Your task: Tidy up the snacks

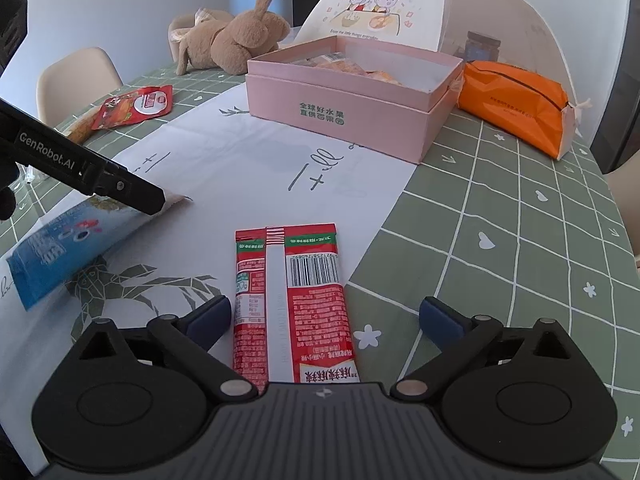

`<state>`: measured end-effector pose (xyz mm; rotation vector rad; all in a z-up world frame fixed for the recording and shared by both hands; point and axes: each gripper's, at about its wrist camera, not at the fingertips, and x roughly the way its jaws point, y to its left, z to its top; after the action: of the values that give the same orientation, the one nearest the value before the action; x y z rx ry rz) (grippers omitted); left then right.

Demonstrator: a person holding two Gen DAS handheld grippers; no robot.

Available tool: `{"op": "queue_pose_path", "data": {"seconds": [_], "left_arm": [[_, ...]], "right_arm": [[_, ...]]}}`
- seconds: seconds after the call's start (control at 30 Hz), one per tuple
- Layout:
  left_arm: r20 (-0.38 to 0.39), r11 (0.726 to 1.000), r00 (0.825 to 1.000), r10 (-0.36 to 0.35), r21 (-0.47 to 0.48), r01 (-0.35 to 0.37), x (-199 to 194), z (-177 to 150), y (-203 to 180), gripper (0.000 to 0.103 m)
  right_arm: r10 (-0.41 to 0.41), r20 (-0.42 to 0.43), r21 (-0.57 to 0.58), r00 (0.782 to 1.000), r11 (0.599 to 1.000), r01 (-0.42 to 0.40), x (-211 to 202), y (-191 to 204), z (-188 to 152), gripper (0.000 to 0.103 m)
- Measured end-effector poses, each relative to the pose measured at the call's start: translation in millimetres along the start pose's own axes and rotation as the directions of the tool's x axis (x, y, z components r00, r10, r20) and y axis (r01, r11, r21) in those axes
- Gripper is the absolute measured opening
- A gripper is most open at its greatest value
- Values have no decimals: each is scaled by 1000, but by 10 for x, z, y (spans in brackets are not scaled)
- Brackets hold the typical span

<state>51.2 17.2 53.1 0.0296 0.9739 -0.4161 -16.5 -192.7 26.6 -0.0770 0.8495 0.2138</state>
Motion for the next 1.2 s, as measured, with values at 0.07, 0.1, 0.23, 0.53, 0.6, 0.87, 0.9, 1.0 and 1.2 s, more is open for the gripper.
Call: {"op": "queue_pose_path", "data": {"seconds": [0.07, 0.1, 0.23, 0.53, 0.6, 0.87, 0.9, 1.0, 1.2], "left_arm": [[47, 999, 999, 27, 34, -29, -143, -10, -75, 79], [53, 996, 996, 66, 62, -70, -199, -12, -123, 79], [6, 985, 987, 162, 66, -162, -211, -51, -175, 79], [-66, 973, 985, 157, 181, -142, 144, -267, -482, 96], [-59, 980, 988, 141, 152, -131, 137, -249, -461, 96], [-60, 977, 978, 199, 92, -193, 85, -153, -243, 84], [-60, 976, 976, 209, 83, -203, 85, -147, -201, 84], [-59, 974, 973, 222, 58, -219, 89, -122, -101, 84], [-77, 977, 977, 201, -58, -205, 137, -128, 151, 84]], "right_arm": [[0, 3, 0, 1000, 1000, 0, -1, -4, -7, 102], [0, 5, 0, 1000, 1000, 0, -3, -4, -10, 102], [-3, 13, 5, 1000, 1000, 3, -6, -6, -21, 102], [-10, 22, 9, 1000, 1000, 9, -11, 1, -41, 103], [-12, 25, 11, 1000, 1000, 12, -14, 4, -53, 103], [-17, 40, 17, 999, 1000, 17, -21, 7, -80, 103], [-18, 41, 18, 999, 1000, 17, -22, 7, -83, 103], [-19, 42, 18, 999, 1000, 18, -24, 7, -86, 103], [-18, 43, 18, 999, 1000, 18, -23, 6, -88, 103]]}}
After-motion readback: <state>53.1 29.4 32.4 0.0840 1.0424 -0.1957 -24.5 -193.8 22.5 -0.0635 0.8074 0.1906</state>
